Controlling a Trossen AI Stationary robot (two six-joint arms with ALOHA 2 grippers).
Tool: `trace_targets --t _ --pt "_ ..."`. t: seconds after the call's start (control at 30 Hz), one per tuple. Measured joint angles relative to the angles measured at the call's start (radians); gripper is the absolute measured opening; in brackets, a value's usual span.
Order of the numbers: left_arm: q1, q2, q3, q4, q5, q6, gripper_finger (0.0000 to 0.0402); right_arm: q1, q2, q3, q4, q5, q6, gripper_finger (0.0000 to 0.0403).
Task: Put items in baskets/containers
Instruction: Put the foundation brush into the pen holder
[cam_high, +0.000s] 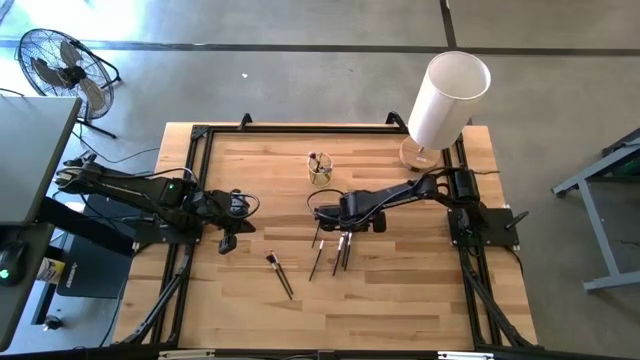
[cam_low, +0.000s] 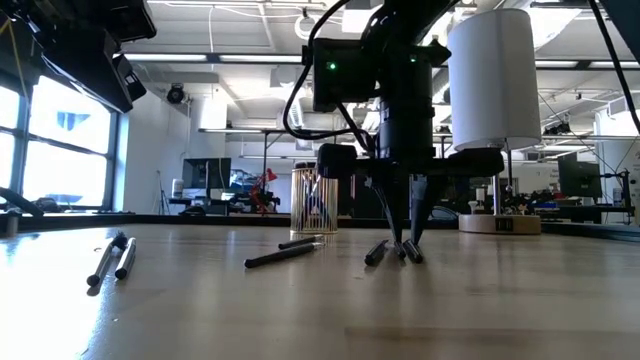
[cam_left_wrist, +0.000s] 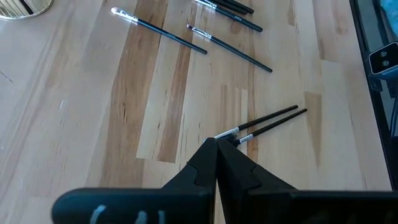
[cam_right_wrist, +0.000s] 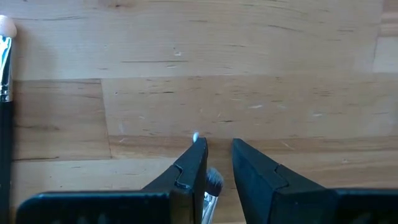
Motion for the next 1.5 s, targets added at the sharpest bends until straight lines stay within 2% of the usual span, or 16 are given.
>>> trace_targets --t 0.4,0.6,0.9,1.5 --pt "0.000 0.000 0.000 0.001 0.000 0.000 0.0000 0.019 -0.016 -0.004 0.004 0.006 0.011 0.0073" --pt "0.000 0.000 0.000 0.004 -0.004 0.000 0.0000 0.026 -0.041 -0.005 -0.007 -0.042 0.015 0.0073" --pt "0.000 0.000 0.000 0.002 -0.006 0.000 0.0000 0.053 -0.040 -0.008 -0.004 -0.052 0.043 0.0073" --pt "0.000 0.000 0.000 0.002 0.005 -0.008 0.0000 0.117 -0.041 -0.006 0.046 -0.026 0.089 0.0073"
